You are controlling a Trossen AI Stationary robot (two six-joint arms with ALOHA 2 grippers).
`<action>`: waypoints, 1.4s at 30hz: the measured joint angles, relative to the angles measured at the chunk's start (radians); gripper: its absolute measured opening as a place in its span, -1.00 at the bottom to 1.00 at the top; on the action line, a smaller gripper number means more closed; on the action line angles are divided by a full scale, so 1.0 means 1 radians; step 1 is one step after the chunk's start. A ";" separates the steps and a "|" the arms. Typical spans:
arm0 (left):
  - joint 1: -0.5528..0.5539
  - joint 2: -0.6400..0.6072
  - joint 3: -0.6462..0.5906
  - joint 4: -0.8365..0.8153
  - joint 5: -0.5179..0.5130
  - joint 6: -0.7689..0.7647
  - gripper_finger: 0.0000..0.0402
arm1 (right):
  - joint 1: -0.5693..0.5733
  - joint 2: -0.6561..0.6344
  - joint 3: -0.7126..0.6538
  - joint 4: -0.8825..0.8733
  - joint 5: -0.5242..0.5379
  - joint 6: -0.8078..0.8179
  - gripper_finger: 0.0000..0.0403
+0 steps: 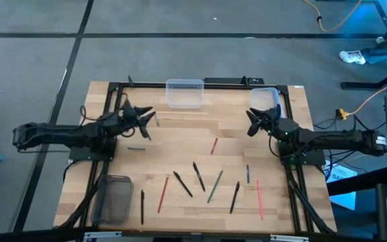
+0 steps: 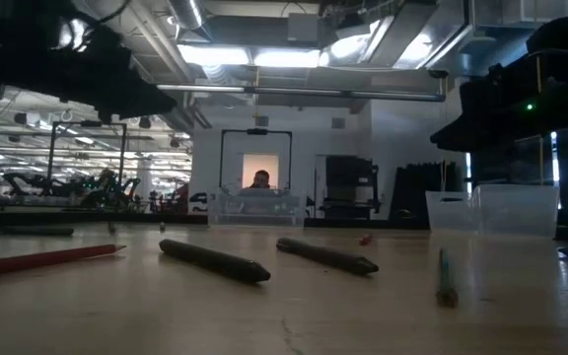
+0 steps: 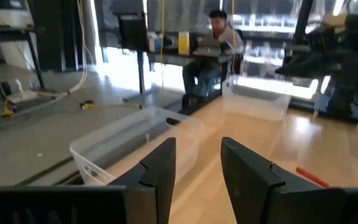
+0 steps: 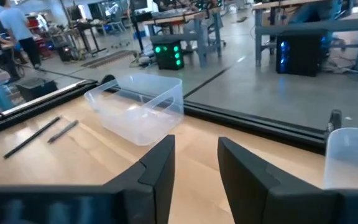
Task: Sort crayons/erasers/pens/pencils in bins
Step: Put the red crayon into the right transparent bin
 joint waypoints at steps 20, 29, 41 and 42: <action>0.023 0.428 0.272 -0.164 0.009 -0.060 -0.40 | -0.022 0.546 0.688 -0.698 -0.718 -0.511 -0.30; -0.025 0.495 0.273 -0.166 0.011 -0.067 -0.40 | 0.031 0.923 0.997 -0.974 -0.818 -0.862 -0.30; -0.050 0.615 0.273 -0.165 -0.062 -0.036 -0.40 | 0.075 1.307 1.265 -1.225 -0.666 -1.102 -0.30; -0.050 0.625 0.273 -0.164 -0.069 -0.036 -0.40 | 0.081 1.327 1.276 -1.236 -0.633 -1.125 -0.30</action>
